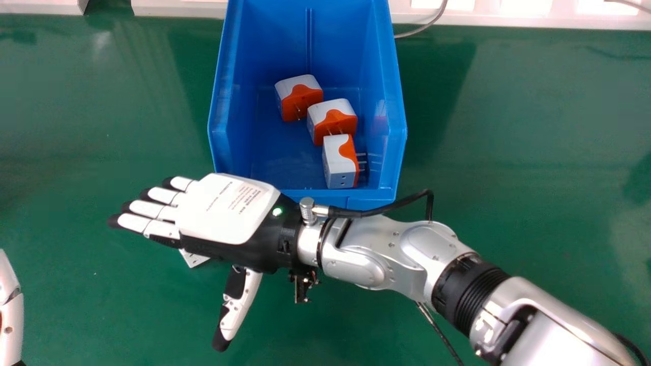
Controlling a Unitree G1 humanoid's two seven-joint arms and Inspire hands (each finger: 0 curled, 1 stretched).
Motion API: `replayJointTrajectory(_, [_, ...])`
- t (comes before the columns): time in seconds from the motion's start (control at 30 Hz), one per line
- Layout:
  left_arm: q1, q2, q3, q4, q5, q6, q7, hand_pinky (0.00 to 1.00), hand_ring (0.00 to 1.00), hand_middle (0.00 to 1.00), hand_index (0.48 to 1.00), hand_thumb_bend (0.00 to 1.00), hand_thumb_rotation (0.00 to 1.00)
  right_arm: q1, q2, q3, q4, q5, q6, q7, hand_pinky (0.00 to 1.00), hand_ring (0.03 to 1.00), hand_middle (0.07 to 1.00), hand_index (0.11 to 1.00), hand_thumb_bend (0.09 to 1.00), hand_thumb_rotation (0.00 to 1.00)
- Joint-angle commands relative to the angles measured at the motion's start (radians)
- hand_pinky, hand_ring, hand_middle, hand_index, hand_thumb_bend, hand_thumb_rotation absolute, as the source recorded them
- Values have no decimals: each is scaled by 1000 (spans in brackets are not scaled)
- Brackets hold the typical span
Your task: Pick all objects and put in blue box
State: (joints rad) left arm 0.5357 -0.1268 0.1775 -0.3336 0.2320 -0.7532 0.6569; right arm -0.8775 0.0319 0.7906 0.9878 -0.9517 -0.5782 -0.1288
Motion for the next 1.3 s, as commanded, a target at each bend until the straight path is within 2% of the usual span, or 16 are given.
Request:
replayJointTrajectory(0.0, [2,-100,-9,-6,11,-10,7,682,726,733,727,266,0,-49,18,-2,14,16,6,7,1000,1000,1000,1000,1000,452])
replayJointTrajectory(0.1, [-3,-103,-14,-4,18,-8,10,680,724,726,723,264,0,-68,31,-1,39,16,19,27,1000,1000,1000,1000,1000,426])
replayJointTrajectory(0.23, [-7,-100,-20,-4,13,-8,7,680,724,727,720,267,0,-96,50,6,73,7,44,33,1000,1000,1000,1000,1000,389])
replayJointTrajectory(0.33, [-9,-102,-23,-3,14,-8,8,680,724,726,721,264,0,-120,66,22,99,-8,64,21,985,1000,1000,1000,1000,373])
replayJointTrajectory(0.47, [-15,-99,-23,6,24,-19,10,676,724,726,721,259,0,-151,91,32,142,-4,85,25,984,1000,1000,1000,1000,349])
replayJointTrajectory(0.53, [-17,-99,-26,8,25,-22,10,676,723,726,719,260,0,-167,98,31,161,1,86,31,986,1000,1000,1000,1000,341])
replayJointTrajectory(0.6, [-18,-102,-27,5,32,-17,12,673,721,724,719,260,0,-182,104,33,177,-1,92,29,976,1000,1000,1000,1000,335])
replayJointTrajectory(0.73, [-22,-104,-34,6,39,-12,14,669,721,722,720,257,0,-212,114,33,211,7,99,55,988,1000,1000,999,1000,316])
replayJointTrajectory(0.8, [-24,-104,-40,10,43,-12,14,664,716,720,722,256,0,-228,120,30,225,13,105,79,992,1000,1000,1000,1000,297])
replayJointTrajectory(0.9, [-21,-106,-58,4,48,0,8,668,712,713,724,257,0,-248,125,38,236,7,117,101,965,1000,1000,992,1000,270])
replayJointTrajectory(1.03, [-20,-98,-79,2,43,-1,0,667,722,712,725,249,0,-272,130,50,241,-4,132,121,934,1000,1000,975,1000,235])
replayJointTrajectory(1.1, [-22,-95,-84,1,43,1,-1,662,724,716,727,250,0,-282,131,56,243,-8,137,124,910,1000,1000,962,1000,228])
replayJointTrajectory(1.27, [-23,-98,-92,-5,51,7,6,648,714,711,720,251,0,-307,132,77,249,-21,144,116,882,1000,1000,943,1000,212])
